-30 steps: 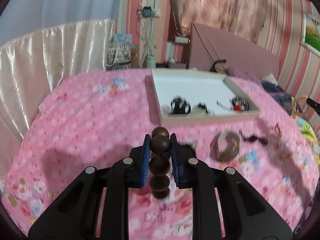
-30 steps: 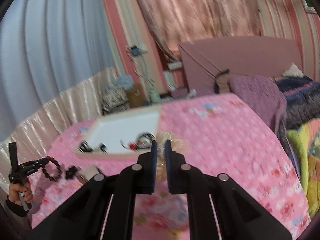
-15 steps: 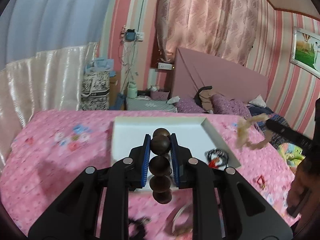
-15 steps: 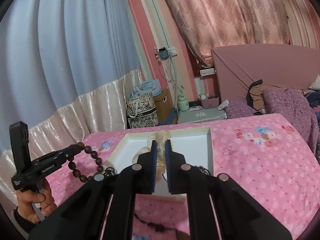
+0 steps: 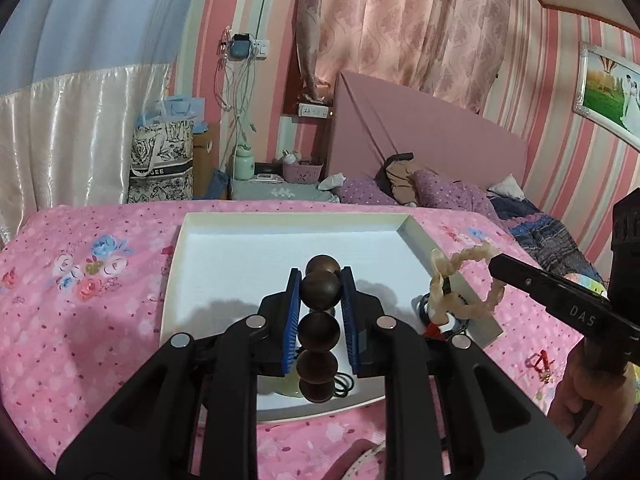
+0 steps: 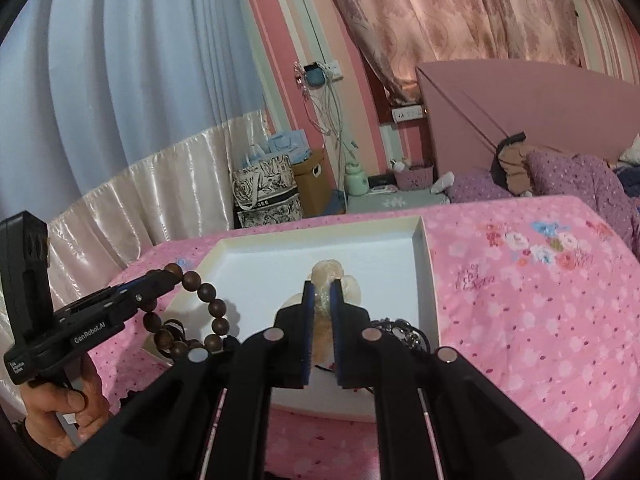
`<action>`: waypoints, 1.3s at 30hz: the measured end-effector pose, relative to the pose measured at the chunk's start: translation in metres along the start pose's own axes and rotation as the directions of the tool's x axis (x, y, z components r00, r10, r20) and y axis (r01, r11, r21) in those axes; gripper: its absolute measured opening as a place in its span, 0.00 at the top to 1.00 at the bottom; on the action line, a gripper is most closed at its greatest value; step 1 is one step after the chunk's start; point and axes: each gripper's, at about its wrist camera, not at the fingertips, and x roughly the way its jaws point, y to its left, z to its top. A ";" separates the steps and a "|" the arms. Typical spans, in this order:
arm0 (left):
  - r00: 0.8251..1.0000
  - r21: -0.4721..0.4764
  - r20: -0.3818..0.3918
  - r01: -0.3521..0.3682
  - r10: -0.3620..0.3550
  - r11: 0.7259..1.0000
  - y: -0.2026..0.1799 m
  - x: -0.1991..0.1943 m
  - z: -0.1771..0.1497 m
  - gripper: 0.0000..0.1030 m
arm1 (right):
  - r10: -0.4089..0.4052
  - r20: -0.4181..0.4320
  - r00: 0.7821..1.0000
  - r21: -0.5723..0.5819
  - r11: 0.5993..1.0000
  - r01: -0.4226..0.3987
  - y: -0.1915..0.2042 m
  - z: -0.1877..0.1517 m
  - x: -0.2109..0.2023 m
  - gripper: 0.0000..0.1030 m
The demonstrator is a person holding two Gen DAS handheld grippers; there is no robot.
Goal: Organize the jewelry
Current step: 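Carry the bead bracelet over the tray with left tool while right carries the blonde scrunchie, then lower and open the left tool in the tray while right releases the scrunchie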
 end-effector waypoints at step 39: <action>0.991 0.004 -0.123 -0.060 0.060 0.998 -0.002 0.048 -0.051 0.70 | -0.146 -0.172 0.974 -0.036 0.989 0.141 -0.016 -0.041 0.043 0.90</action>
